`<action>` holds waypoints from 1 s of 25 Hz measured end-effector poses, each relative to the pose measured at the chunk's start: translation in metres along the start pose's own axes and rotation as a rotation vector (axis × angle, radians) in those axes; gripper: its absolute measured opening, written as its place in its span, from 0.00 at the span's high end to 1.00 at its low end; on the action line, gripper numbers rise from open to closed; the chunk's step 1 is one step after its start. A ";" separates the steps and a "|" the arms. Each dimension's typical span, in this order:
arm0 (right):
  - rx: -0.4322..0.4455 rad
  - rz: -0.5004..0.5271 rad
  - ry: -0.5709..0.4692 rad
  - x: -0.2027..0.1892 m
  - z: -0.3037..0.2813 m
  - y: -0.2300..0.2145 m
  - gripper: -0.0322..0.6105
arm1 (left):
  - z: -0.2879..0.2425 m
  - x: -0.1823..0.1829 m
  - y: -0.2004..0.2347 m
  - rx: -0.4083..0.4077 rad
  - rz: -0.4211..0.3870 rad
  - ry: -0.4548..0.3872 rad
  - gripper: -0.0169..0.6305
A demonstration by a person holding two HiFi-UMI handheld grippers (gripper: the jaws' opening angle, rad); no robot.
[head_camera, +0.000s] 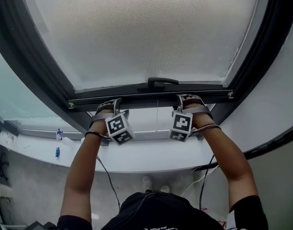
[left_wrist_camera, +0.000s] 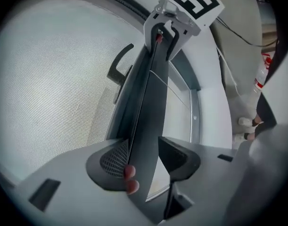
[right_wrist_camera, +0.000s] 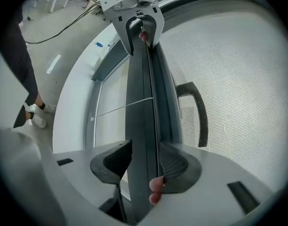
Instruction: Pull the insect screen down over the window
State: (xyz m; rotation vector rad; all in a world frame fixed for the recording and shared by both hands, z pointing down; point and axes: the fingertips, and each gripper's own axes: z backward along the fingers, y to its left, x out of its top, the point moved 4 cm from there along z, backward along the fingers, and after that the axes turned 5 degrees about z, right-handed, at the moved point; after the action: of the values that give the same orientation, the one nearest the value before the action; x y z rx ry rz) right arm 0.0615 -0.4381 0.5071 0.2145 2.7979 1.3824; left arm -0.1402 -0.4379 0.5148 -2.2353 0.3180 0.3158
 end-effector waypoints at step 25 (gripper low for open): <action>-0.067 -0.075 -0.056 0.004 -0.004 0.002 0.67 | -0.003 0.000 -0.002 0.032 -0.028 0.034 0.69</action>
State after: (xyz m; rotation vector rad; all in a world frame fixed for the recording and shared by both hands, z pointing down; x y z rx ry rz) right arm 0.0578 -0.4401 0.5111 0.1429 2.6801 1.4279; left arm -0.1395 -0.4388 0.5184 -2.2140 0.3071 0.2565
